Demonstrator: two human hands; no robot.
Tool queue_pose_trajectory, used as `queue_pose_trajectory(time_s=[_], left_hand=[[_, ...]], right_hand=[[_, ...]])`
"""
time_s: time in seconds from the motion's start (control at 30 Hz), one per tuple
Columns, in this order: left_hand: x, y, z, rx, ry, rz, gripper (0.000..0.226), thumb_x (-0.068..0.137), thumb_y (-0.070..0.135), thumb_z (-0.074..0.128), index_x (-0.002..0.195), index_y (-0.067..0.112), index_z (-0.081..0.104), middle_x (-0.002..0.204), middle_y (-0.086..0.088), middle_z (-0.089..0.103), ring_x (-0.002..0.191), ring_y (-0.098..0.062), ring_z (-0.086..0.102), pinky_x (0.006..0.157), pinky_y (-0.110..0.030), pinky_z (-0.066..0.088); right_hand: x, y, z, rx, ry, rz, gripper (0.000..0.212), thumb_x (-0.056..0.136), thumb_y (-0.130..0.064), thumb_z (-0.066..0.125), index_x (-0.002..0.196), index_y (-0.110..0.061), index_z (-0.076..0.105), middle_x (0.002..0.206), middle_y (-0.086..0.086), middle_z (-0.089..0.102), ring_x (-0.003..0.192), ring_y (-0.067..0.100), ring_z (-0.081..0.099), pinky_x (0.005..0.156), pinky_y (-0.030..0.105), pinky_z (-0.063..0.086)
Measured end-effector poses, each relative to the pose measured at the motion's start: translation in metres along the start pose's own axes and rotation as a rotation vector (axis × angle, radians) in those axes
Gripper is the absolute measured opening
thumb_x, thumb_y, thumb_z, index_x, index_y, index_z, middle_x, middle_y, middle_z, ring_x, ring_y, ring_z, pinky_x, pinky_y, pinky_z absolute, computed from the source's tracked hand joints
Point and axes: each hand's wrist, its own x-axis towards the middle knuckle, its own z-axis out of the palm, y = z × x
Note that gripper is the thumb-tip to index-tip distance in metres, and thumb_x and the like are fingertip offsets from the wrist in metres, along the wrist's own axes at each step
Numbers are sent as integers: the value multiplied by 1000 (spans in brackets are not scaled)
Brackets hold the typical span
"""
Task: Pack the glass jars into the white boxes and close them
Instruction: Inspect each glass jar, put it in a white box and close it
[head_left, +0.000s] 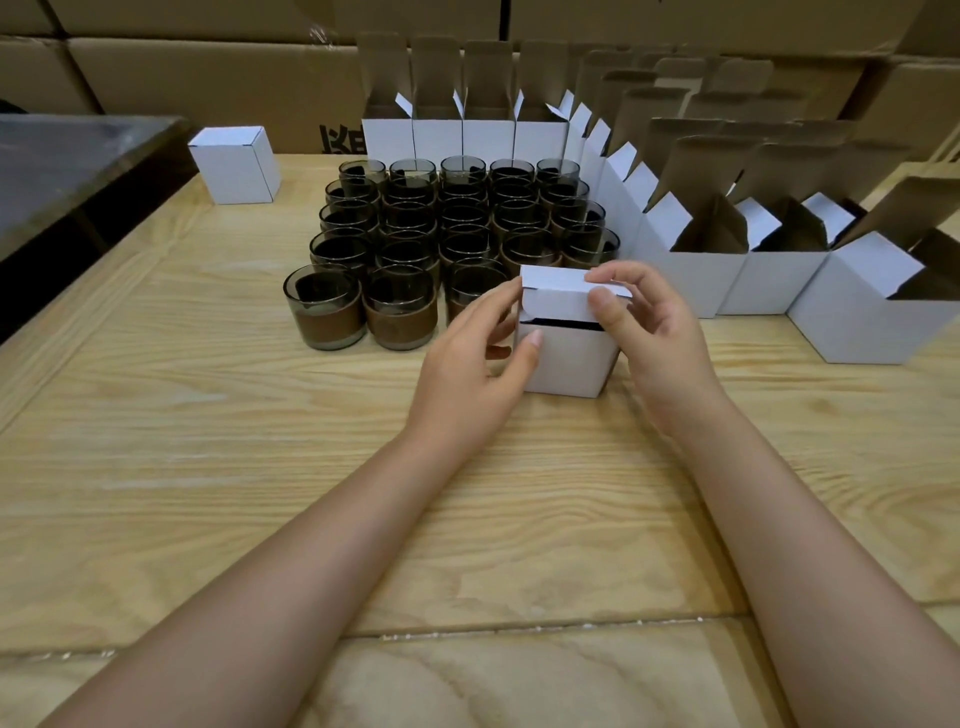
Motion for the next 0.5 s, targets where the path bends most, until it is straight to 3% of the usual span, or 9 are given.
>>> queue_pose_trajectory(time_s=[0.13, 0.3, 0.4, 0.5], left_hand=[[0, 0, 0, -91, 17, -41, 46, 90, 18, 63, 134, 23, 53, 125, 13, 57, 105, -7, 65, 79, -16, 53], [-1, 6, -4, -112, 21, -5, 55, 91, 18, 64, 123, 55, 40, 126, 24, 53, 102, 1, 64, 71, -7, 47], [-1, 3, -2, 15, 24, 113, 34, 92, 12, 61, 117, 35, 59, 128, 18, 48, 107, -11, 62, 66, -2, 43], [0, 0, 0, 70, 25, 125, 20, 92, 12, 61, 110, 16, 69, 134, 15, 45, 112, -10, 59, 63, -7, 46]], right_hand=[[0, 3, -2, -44, -29, -21, 10, 89, -26, 60, 98, -22, 58, 107, -7, 61, 97, 0, 58, 84, 23, 49], [1, 4, -10, -7, -89, 24, 15, 83, -24, 65, 95, -17, 59, 106, -6, 61, 100, -2, 57, 86, 25, 48], [2, 7, -11, -27, -126, 34, 10, 87, -10, 66, 90, -15, 58, 97, -10, 61, 95, -4, 58, 81, 20, 47], [4, 7, -12, 25, -117, 108, 6, 81, -18, 57, 80, -22, 63, 88, -19, 65, 88, -5, 58, 76, 18, 45]])
